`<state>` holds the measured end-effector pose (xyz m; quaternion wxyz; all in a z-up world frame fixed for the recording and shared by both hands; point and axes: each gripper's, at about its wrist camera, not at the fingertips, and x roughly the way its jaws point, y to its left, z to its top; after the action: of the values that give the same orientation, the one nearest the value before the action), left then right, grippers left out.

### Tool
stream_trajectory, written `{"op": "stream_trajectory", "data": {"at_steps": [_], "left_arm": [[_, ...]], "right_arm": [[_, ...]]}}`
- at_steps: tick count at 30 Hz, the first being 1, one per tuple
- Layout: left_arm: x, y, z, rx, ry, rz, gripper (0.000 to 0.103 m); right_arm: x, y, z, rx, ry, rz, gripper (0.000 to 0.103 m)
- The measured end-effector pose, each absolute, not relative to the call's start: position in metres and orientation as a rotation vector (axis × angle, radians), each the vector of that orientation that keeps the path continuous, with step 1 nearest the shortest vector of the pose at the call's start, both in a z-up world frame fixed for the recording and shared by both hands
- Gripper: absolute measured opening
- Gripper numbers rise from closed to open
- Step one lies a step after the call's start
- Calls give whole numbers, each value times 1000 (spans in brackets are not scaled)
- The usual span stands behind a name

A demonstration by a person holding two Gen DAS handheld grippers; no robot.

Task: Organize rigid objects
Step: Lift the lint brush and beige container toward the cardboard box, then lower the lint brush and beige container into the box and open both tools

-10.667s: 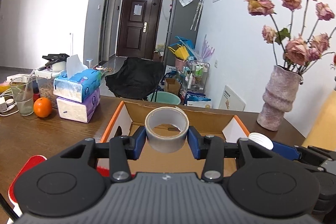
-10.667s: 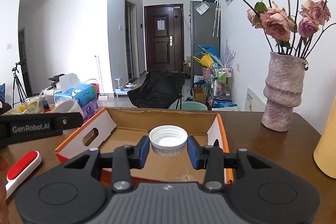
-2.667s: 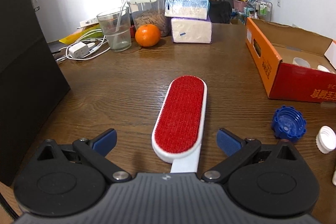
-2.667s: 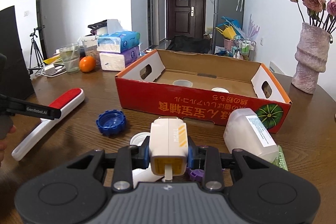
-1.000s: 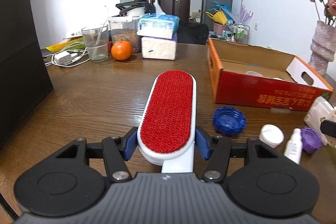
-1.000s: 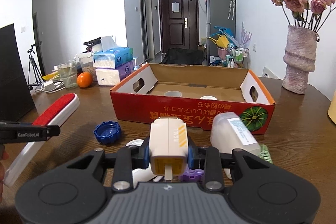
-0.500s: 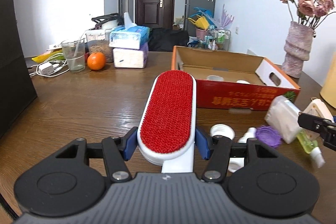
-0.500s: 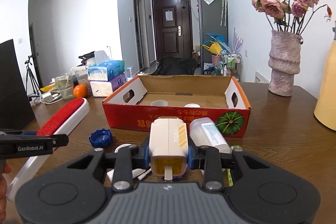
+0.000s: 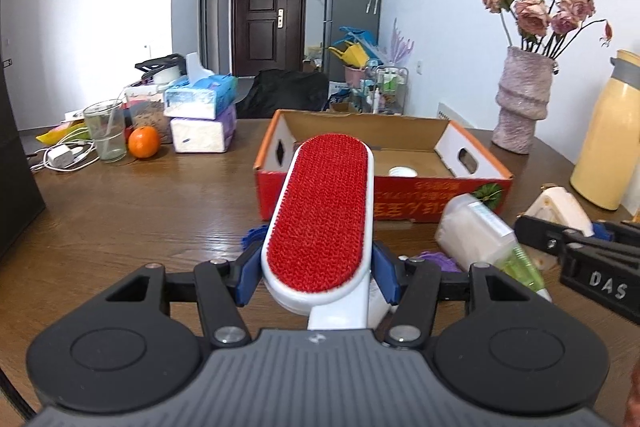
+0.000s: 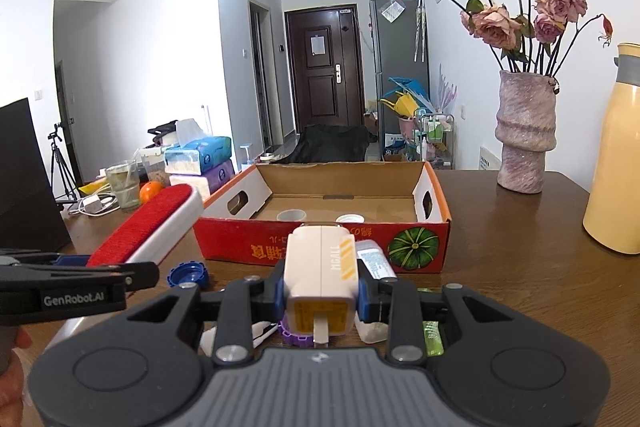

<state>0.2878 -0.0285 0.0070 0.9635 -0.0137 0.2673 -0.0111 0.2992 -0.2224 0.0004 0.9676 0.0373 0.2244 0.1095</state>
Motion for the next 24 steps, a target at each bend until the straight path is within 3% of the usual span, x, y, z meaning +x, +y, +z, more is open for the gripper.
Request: {"op": "stream_trajectory", "data": {"at_steps": [24], "left_arm": [[327,-69,29,-45,498,-55,58]], "right_arm": [[341,-237,15,79,427,206,31]]}}
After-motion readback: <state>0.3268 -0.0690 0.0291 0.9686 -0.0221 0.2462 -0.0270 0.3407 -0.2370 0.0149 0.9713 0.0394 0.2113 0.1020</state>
